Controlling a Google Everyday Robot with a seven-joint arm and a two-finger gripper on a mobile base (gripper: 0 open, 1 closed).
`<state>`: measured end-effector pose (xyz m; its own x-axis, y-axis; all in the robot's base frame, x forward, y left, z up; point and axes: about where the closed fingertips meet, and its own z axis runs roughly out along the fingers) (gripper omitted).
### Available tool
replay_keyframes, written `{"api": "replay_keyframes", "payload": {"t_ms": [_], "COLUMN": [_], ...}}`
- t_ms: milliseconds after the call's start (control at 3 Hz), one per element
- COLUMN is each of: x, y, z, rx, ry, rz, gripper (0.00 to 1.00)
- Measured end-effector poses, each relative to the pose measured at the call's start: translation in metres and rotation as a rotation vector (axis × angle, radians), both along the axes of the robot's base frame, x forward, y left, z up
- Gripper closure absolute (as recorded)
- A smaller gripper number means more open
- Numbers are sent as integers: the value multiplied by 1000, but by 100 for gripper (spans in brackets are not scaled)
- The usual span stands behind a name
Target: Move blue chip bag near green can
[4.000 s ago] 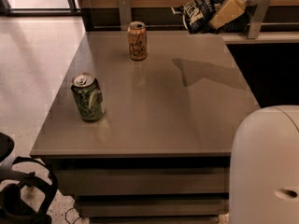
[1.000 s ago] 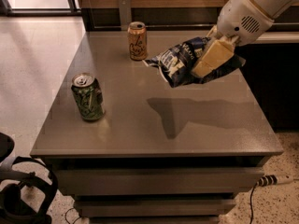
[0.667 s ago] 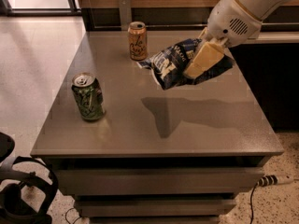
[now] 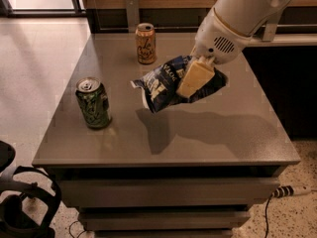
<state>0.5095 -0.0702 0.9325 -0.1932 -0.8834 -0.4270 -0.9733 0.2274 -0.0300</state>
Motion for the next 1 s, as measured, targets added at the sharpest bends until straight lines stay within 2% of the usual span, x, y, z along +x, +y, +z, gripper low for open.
{"api": "replay_keyframes", "payload": {"t_ms": [333, 667, 1000], "x": [-9, -14, -14], "y": [5, 13, 14], "z": [-8, -14, -13], "rx": [-9, 2, 2], "ry": [11, 27, 24], "rz": [-12, 0, 0], "gripper": [100, 82, 59]}}
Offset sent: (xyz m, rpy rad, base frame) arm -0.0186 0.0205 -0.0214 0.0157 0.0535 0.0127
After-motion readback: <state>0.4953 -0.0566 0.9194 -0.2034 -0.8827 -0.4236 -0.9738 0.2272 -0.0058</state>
